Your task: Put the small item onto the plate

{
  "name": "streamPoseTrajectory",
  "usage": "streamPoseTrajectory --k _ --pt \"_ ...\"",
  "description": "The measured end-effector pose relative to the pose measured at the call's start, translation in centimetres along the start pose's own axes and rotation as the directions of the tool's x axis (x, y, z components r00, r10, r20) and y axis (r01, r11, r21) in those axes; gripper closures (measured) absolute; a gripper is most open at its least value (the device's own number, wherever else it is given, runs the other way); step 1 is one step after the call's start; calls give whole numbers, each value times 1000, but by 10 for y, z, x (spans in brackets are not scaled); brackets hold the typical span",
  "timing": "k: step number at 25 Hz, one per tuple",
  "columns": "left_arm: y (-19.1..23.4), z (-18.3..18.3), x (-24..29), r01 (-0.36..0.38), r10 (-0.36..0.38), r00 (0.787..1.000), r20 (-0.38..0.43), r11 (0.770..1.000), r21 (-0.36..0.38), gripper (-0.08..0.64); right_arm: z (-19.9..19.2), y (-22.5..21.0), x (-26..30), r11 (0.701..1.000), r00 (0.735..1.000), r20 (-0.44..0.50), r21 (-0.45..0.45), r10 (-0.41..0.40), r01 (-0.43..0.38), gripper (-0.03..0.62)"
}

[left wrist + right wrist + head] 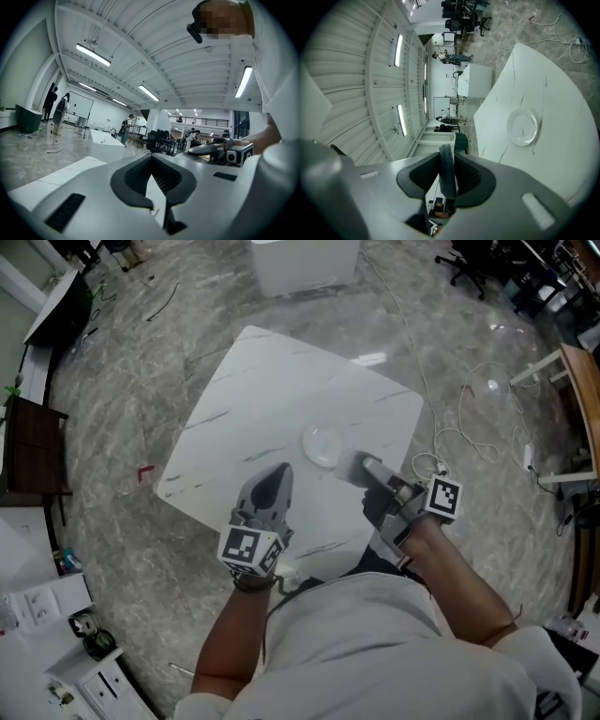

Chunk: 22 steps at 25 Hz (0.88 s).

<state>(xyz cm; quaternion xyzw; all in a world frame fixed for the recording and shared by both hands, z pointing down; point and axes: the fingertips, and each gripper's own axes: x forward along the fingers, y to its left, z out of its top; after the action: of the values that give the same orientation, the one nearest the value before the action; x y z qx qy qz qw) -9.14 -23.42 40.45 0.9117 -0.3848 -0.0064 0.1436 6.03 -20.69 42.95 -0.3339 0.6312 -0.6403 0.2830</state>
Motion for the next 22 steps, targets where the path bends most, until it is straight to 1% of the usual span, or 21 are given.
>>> streamPoseTrajectory --k 8,13,15,18,22 --pt "23 -46 39 -55 54 998 -42 998 -24 554 37 -56 37 999 997 -55 26 -45 47 495" --pt "41 -79 64 -92 90 994 -65 995 -29 554 65 -103 62 995 992 -84 15 -96 97 494" --pt "48 -91 73 -112 109 992 -67 993 -45 554 74 -120 71 993 989 -95 13 -112 114 495" --pt "58 -103 86 -148 143 986 -81 987 -58 554 82 -144 86 990 983 -123 13 -135 138 494" --pt "70 -122 103 -164 159 984 -79 984 -69 554 81 -180 102 984 968 -180 -2 -175 178 494"
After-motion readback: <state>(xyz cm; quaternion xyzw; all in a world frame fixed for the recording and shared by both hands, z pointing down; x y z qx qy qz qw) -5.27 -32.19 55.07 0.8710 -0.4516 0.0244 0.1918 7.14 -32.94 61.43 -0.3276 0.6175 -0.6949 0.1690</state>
